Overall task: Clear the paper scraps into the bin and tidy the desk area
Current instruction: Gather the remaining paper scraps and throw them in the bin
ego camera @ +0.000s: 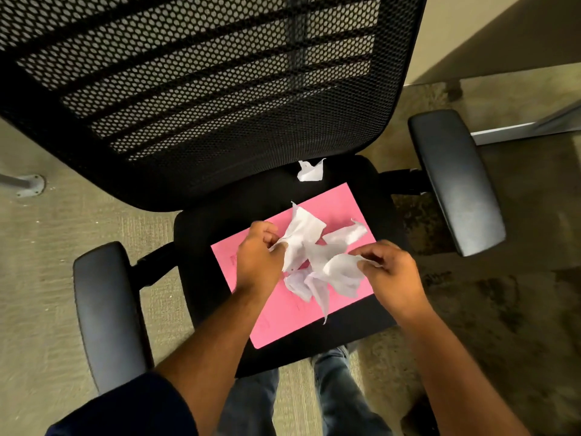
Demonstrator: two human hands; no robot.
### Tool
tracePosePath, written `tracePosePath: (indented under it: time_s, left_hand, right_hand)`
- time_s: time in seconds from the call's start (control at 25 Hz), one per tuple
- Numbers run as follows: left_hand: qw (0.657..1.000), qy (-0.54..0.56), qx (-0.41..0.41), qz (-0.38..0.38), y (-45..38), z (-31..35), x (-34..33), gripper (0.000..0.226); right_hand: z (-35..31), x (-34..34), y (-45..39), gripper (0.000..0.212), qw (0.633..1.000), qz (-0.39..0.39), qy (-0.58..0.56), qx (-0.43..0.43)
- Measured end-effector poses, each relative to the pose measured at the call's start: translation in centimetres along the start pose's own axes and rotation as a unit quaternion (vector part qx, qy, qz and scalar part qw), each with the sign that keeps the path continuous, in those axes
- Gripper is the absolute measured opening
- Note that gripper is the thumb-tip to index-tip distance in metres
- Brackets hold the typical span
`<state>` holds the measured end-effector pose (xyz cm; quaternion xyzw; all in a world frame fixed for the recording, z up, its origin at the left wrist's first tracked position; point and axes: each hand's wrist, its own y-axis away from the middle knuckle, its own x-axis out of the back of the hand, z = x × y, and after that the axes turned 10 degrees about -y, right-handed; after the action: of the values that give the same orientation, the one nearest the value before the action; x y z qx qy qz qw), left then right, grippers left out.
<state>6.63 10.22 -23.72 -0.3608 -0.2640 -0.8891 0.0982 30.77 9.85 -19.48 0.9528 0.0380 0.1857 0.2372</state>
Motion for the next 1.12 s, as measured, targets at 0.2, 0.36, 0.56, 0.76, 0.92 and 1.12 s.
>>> tracePosePath:
  time_s: [0.2, 0.36, 0.56, 0.76, 0.92, 1.12]
  left_hand:
    - [0.998, 0.062, 0.02, -0.007, 0.7, -1.9, 1.6, 0.01]
    - [0.996, 0.078, 0.044, 0.025, 1.0, -2.5, 3.1, 0.008]
    - [0.994, 0.085, 0.048, 0.052, 0.4, -2.4, 4.5, 0.015]
    - [0.993, 0.088, 0.036, 0.074, -0.2, -2.4, 4.8, 0.014]
    - [0.996, 0.063, 0.024, 0.056, -0.2, -2.6, 4.9, 0.01]
    - [0.999, 0.028, 0.019, -0.026, -0.1, -2.2, 3.6, 0.011]
  right_hand:
    - [-1.3, 0.2, -0.1, 0.023, 0.998, -0.003, 0.031, 0.053]
    - [-0.3, 0.5, 0.6, 0.016, 0.998, 0.056, -0.021, 0.019]
    - [0.0, -2.5, 2.1, 0.024, 0.994, -0.088, -0.016, 0.064]
    - [0.7, -8.4, 1.9, 0.004, 0.953, -0.151, 0.229, 0.133]
    - [1.5, -10.1, 0.7, 0.021, 0.941, -0.163, 0.281, 0.097]
    - [2.7, -9.3, 0.7, 0.033, 0.96, -0.131, 0.227, 0.095]
